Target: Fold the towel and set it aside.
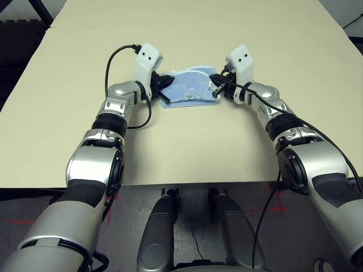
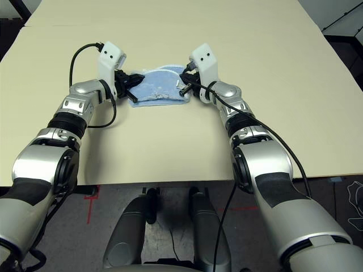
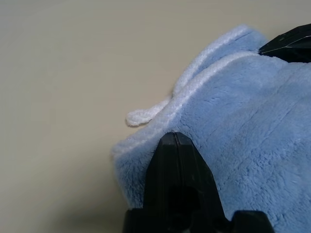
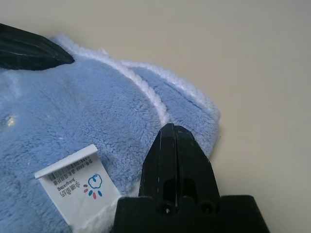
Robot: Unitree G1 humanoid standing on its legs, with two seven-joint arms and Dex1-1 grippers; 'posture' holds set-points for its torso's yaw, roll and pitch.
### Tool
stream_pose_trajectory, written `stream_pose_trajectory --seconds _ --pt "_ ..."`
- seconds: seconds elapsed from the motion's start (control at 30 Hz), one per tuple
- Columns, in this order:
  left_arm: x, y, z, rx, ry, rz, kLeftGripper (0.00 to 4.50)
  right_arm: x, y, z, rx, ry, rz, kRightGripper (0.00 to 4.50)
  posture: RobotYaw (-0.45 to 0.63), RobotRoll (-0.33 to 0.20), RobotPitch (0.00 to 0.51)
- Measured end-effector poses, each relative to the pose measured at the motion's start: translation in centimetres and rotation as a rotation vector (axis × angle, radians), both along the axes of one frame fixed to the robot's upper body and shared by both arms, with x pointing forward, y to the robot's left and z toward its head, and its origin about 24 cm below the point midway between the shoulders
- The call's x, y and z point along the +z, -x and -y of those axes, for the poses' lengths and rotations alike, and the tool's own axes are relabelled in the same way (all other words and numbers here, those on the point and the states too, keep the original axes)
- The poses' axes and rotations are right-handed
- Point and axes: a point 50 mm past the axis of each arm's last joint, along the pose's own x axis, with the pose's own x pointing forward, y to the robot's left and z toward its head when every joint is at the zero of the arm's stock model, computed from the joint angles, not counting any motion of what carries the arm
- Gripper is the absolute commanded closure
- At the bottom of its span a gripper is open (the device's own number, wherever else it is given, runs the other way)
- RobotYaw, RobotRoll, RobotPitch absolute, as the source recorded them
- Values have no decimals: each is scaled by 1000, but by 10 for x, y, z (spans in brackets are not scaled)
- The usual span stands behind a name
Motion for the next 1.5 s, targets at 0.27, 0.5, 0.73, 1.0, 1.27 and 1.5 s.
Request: stream_pose_trajectory --seconds 0.27,0.5,0.73,1.0,1.27,1.5 --pt "45 12 6 -176 161 163 4468 29 7 27 135 -181 125 4500 56 0 290" --pt "38 42 -13 -302 151 152 2856 39 24 65 272 -193 189 4500 60 0 275" --pt "26 64 -22 -336 94 130 353 21 41 91 348 -147 115 2747 56 0 273" --pt "20 76 -23 -432 52 116 0 13 54 108 390 -43 78 36 52 0 272" --pt "20 84 -25 -474 25 96 0 6 49 111 360 -204 -159 36 58 0 273" --pt "25 91 -23 -497 15 114 0 6 39 90 308 -410 -429 36 76 0 274"
